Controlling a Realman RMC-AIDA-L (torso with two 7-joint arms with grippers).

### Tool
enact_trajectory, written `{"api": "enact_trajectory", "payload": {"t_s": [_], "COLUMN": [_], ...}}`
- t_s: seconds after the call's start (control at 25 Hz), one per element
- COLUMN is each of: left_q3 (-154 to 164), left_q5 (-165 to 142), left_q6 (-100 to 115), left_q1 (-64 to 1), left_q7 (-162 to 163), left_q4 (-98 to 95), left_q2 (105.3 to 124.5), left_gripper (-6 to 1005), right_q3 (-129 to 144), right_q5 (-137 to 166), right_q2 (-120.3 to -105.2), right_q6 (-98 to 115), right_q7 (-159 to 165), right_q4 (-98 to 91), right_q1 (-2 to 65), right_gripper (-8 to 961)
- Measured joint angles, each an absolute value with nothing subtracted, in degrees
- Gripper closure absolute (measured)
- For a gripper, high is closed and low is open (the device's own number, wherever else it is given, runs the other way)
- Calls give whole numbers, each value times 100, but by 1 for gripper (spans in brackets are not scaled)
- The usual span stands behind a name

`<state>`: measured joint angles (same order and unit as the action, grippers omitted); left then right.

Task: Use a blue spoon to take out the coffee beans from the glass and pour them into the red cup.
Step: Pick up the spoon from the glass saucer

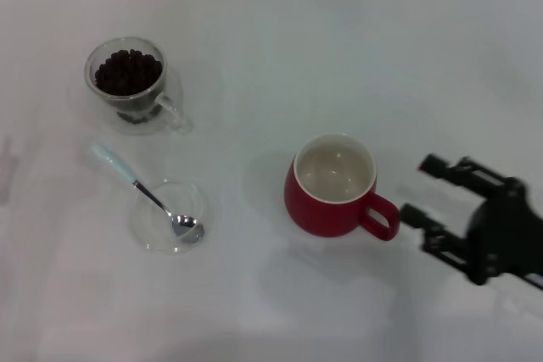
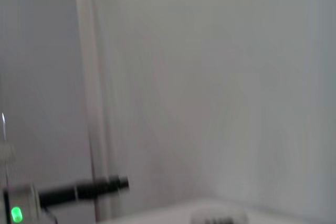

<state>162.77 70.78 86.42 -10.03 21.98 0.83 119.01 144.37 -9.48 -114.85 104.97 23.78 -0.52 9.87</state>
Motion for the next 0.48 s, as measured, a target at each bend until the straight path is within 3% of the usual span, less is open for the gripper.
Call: {"api": "enact_trajectory", "payload": {"t_s": [0.48], "left_q3": [16278], "left_q5": [5958], "left_q6": [8971], "left_q1": [-970], "left_q7": [5324], "left_q4": [-145], "left_q2": [11908], "left_gripper": [352], "right_q3": [13590], "right_q5": [-1092], "right_q2": [-11344], "right_q6": [12161], "right_q7": [2442], "right_q4": [728], "right_q1": [1024], "right_gripper": [308]}}
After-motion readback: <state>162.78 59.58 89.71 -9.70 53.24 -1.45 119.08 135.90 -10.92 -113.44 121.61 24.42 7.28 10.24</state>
